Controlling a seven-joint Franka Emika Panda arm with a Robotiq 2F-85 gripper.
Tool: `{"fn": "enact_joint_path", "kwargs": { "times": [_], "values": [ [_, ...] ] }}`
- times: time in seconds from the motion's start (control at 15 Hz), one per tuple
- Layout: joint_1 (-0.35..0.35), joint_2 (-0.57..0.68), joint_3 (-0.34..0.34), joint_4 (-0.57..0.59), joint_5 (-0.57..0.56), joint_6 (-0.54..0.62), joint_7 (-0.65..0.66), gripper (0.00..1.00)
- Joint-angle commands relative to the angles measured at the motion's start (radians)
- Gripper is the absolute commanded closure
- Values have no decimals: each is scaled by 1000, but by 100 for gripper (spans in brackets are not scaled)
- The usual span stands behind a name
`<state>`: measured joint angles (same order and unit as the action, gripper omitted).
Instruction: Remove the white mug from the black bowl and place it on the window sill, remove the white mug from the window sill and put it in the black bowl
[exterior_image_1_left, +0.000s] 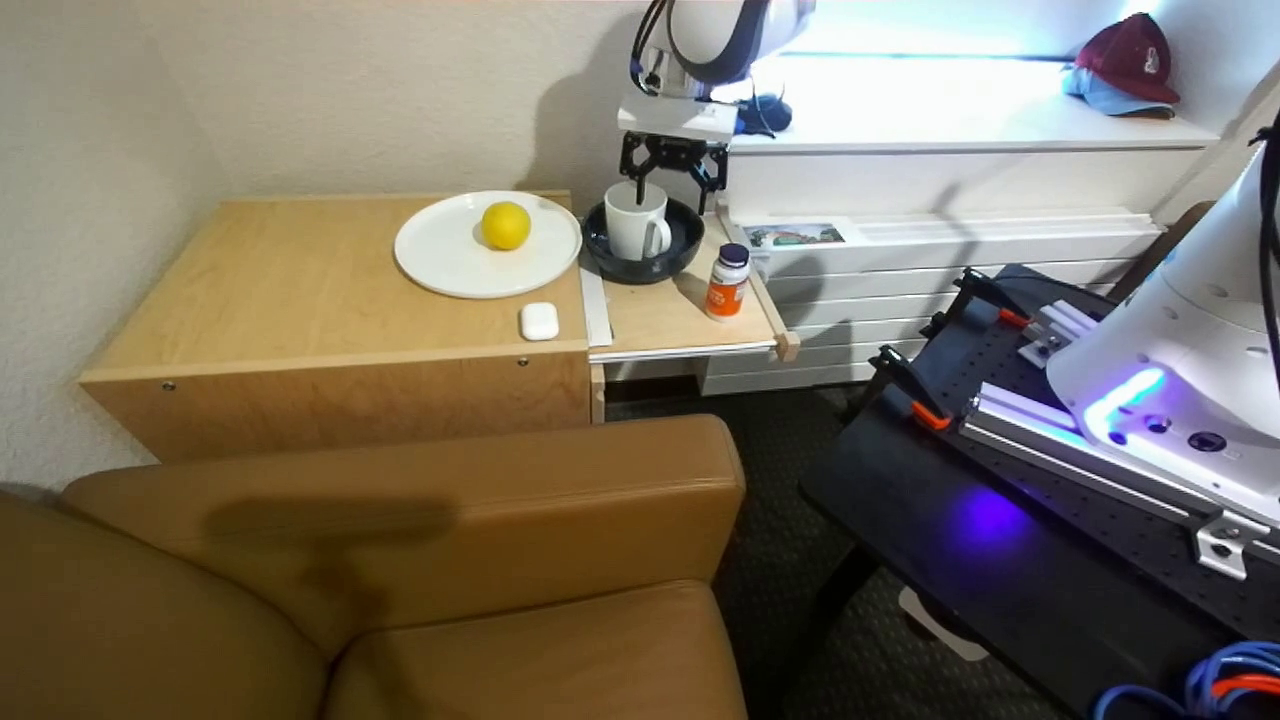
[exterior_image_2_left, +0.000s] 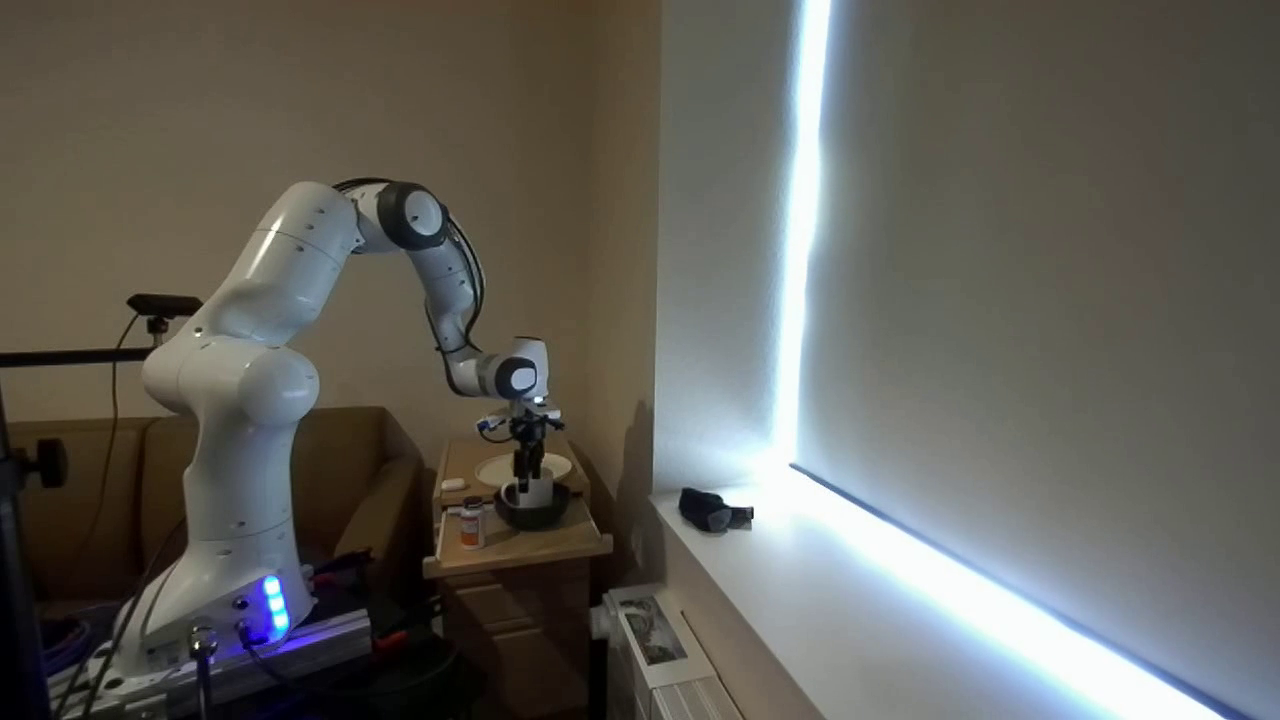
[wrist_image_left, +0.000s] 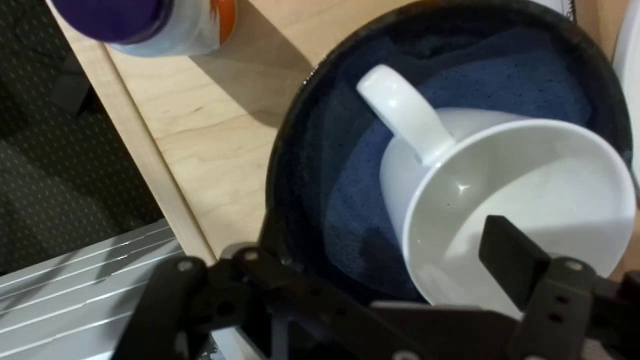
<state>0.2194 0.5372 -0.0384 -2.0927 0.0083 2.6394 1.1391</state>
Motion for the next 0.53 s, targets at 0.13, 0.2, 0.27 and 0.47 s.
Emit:
{"fn": "enact_joint_path", "kwargs": {
  "times": [0.13,0.2,0.27,0.47],
  "values": [
    [8,16,-7,10,13,16,-12,25],
    [7,16,-7,9,13,17,-15,27],
    [6,16,-4,8,16,22,-19,33],
    [8,16,-5,7,15,30,-17,56]
  ]
}}
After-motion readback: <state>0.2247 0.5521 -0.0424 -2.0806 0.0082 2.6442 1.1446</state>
